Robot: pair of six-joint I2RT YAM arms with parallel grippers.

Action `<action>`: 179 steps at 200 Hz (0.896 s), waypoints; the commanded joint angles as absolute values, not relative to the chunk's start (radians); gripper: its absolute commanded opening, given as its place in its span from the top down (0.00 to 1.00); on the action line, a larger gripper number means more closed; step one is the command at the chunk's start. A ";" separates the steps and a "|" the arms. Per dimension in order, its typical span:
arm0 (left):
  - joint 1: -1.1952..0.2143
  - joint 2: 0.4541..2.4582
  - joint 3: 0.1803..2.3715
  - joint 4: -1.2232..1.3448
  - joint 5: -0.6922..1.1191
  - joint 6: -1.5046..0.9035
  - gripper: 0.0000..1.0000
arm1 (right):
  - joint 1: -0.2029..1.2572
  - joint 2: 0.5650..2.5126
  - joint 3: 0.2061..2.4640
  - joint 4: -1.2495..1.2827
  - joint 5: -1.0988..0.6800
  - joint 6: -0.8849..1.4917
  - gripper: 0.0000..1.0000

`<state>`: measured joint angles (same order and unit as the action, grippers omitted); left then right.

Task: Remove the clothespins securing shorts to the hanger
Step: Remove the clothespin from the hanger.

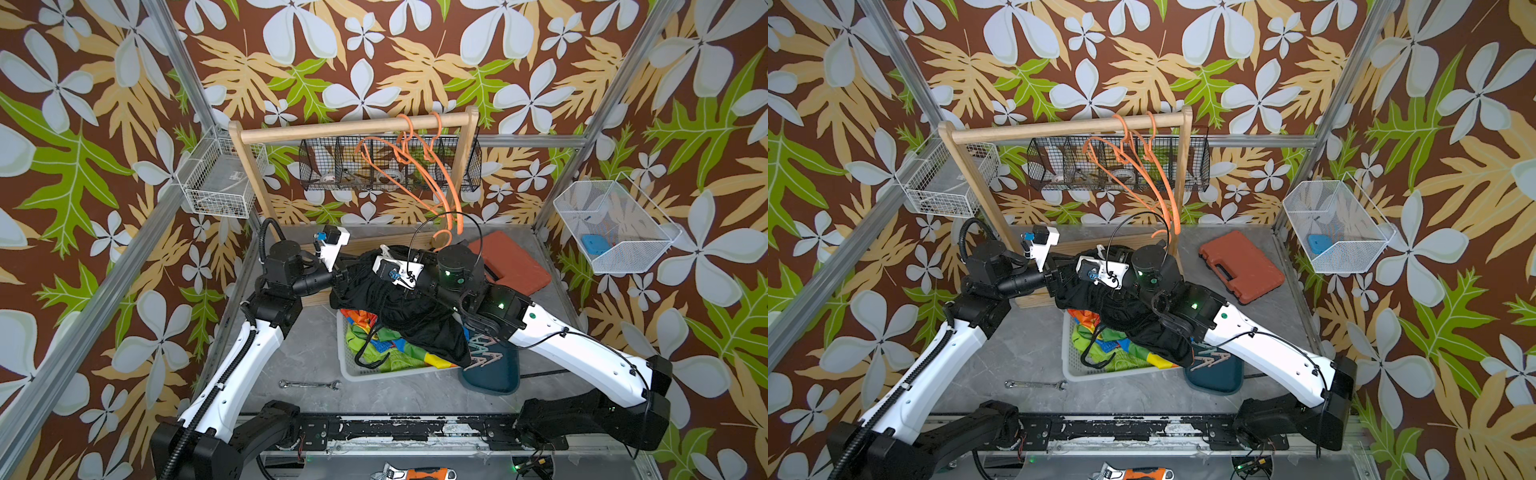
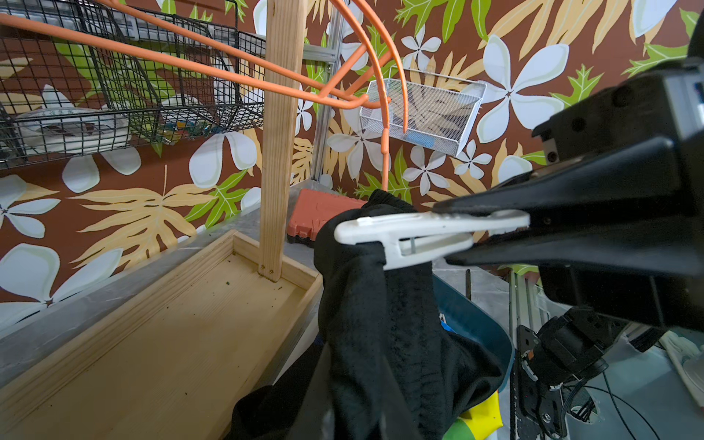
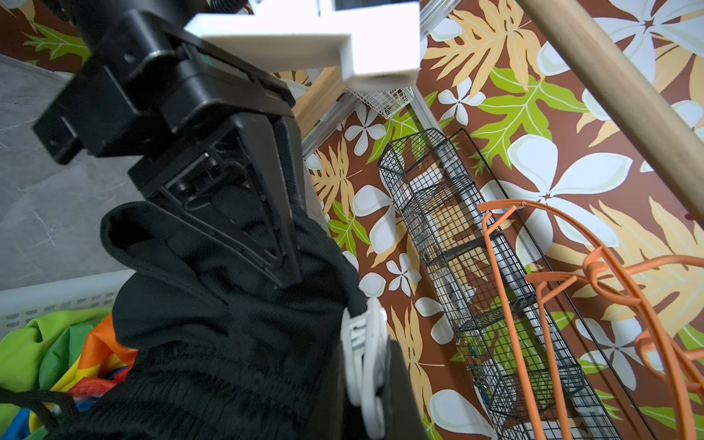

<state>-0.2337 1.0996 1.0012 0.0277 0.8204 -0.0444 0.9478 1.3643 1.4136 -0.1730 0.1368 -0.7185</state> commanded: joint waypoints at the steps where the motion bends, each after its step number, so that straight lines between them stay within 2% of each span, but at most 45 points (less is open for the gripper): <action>1: -0.236 1.101 1.006 0.045 0.824 -0.031 1.00 | 0.946 1.346 1.413 -0.136 0.150 -0.702 0.92; 88: -0.236 1.111 1.006 0.043 0.814 -0.028 1.00 | 0.946 1.239 1.377 -0.147 0.130 -0.656 0.92; 179: -0.236 1.106 1.006 0.038 0.808 -0.021 1.00 | 0.946 1.123 1.315 -0.245 0.203 -0.600 0.92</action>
<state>-0.2359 1.1091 1.0016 0.0231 0.8085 -0.0288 0.9466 1.1500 1.3300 -0.2142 0.1619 -0.6331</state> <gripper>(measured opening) 0.137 0.079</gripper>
